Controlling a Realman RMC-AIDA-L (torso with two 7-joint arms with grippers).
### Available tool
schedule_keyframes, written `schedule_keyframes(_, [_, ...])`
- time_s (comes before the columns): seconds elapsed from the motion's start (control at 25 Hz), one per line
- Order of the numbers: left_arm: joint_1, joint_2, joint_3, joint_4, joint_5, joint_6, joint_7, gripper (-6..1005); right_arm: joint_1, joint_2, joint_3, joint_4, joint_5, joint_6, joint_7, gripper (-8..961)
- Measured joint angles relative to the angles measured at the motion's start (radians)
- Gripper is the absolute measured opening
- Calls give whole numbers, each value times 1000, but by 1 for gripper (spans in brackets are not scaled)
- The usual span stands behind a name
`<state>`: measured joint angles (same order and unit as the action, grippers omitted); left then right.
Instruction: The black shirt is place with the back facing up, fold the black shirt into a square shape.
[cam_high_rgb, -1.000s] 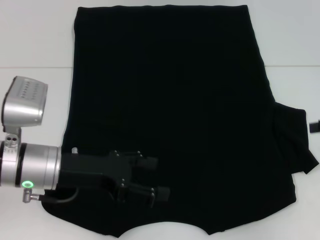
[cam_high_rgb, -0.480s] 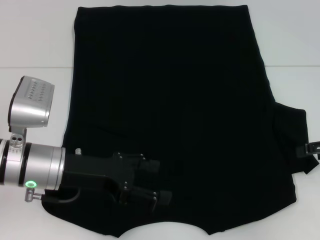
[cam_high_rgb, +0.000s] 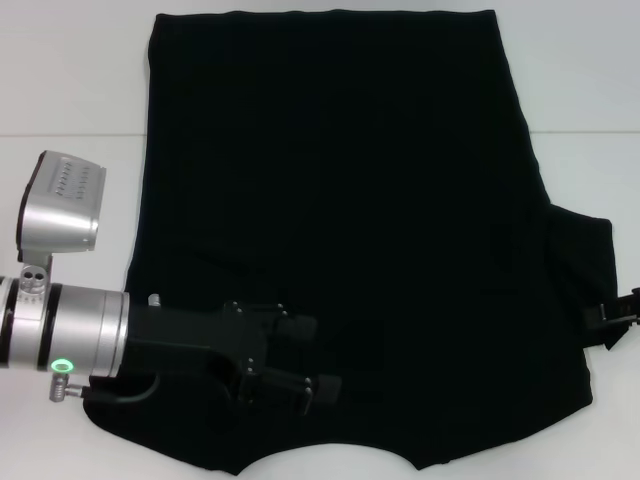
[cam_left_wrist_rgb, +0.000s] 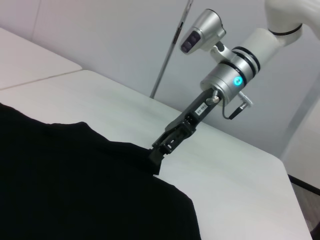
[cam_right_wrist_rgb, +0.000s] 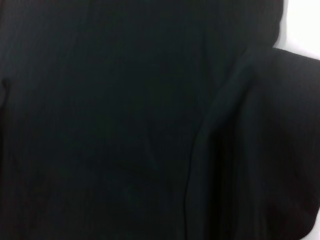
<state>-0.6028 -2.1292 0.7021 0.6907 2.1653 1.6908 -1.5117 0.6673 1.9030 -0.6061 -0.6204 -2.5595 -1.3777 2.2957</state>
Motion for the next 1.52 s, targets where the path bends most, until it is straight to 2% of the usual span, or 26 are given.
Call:
schedule_keyframes(0.28, [0,-2,4,-4,-2,-10,-5,948,-18,0,12,-9,8,3,0,391])
schedule_keyframes(0.48, [0,-3,3,-5,-7,-11,-15,948,-29,-2,18,-13,10,7,-4,243])
schedule_keyframes(0.8, [0,-5,-1,-5,-9,-11,-45,947,-53,-24,100,-25,10,-1,-70,9])
schedule_keyframes(1.0, [0,-5,-4,-5,-13,-11,-67,947,-60,-39,123,-38,11,-6,-121,8])
schedule_keyframes(1.52, [0,-22,-4,-9,-15,-43,-85,947,-39,-41,115,-85,11,48,-176,9])
